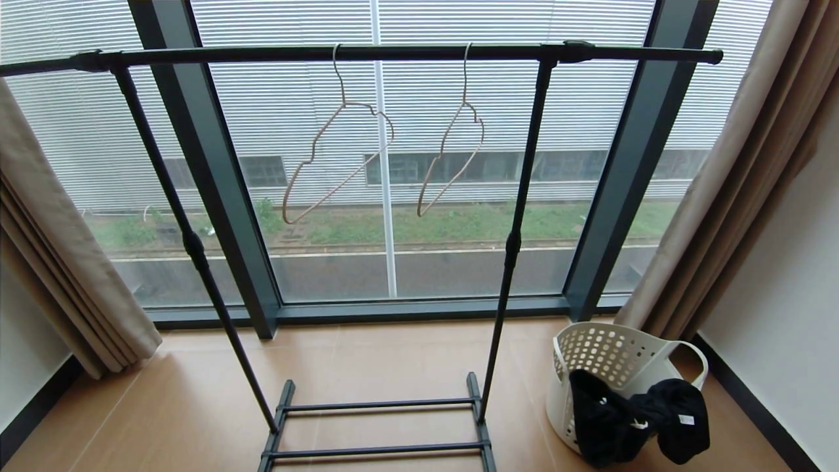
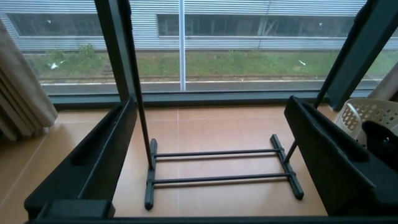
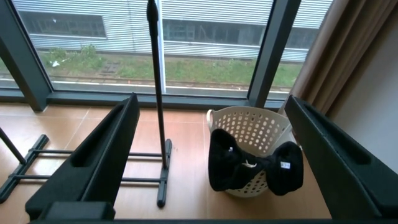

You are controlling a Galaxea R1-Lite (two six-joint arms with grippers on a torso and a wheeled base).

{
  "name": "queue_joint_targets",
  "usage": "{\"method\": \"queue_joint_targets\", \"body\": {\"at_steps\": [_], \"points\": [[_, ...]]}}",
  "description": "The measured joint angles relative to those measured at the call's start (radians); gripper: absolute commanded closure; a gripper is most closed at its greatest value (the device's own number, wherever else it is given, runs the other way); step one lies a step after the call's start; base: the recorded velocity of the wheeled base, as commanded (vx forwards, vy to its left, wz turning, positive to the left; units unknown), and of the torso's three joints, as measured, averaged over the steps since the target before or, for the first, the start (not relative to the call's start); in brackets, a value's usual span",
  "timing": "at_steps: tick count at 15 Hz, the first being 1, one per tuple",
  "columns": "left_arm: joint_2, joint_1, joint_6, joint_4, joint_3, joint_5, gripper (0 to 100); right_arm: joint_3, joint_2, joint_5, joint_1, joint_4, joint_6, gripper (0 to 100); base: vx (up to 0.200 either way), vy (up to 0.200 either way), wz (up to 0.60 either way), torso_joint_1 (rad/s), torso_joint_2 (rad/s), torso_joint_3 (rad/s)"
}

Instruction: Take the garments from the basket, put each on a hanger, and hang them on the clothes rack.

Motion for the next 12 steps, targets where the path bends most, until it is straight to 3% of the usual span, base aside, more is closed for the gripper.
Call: {"method": "queue_joint_targets", "body": {"at_steps": [4,6,7,12], "points": [[0.000,0.000,0.000,0.000,0.000,0.000,0,0.000,0.000,0.000,0.000,0.000,0.000,0,0.000,0.000,0.00,-0.163,0.49,0.326],[0.000,0.000,0.000,-0.001,0.000,0.000,0,0.000,0.000,0.000,0.000,0.000,0.000,0,0.000,0.000,-0.60,-0.127,0.45,0.315],[0.000,0.000,0.000,0.000,0.000,0.000,0,0.000,0.000,0.001,0.000,0.001,0.000,0,0.000,0.000,-0.60,-0.085,0.24,0.168],[0.000,0.000,0.000,-0.001,0.000,0.000,0,0.000,0.000,0.001,0.000,-0.001,-0.001,0,0.000,0.000,0.00,-0.045,0.19,0.142]]}}
